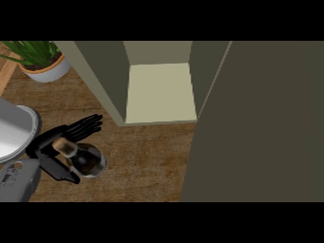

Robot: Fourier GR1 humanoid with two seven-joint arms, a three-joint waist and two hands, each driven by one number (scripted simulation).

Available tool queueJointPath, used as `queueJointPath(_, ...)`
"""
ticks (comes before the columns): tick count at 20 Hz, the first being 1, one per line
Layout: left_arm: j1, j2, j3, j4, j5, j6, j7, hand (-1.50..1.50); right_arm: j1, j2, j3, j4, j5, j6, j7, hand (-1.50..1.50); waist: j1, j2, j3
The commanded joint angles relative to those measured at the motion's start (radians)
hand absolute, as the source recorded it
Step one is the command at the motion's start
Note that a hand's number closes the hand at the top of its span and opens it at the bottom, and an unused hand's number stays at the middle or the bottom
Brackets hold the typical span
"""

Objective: Pick up the wine, place it into the cabinet and close the cabinet

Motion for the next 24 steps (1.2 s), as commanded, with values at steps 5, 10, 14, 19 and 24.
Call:
queueJointPath(5,-0.040,0.024,-0.086,0.131,-0.021,-0.135,-0.207,-1.50,0.004,-0.043,0.008,-0.119,0.059,-0.014,0.060,-1.50,-0.006,0.002,-0.001)
queueJointPath(10,0.000,0.003,-0.165,0.124,-0.036,-0.098,-0.267,-1.50,0.000,-0.059,0.008,-0.102,0.050,-0.023,0.033,-1.50,0.004,0.001,0.000)
queueJointPath(14,-0.028,-0.001,-0.165,0.153,0.013,-0.079,-0.271,-1.50,-0.005,-0.059,0.029,-0.104,0.074,-0.047,0.036,-1.50,-0.002,-0.002,0.000)
queueJointPath(19,-0.021,-0.020,-0.196,0.177,0.045,-0.053,-0.275,1.50,0.049,-0.103,0.022,-0.128,0.048,-0.050,0.002,-1.50,-0.008,-0.001,0.001)
queueJointPath(24,-0.034,0.008,-0.216,0.181,0.052,-0.018,-0.343,1.50,0.026,-0.115,0.025,-0.144,0.044,-0.054,0.020,-1.50,-0.008,0.000,-0.001)
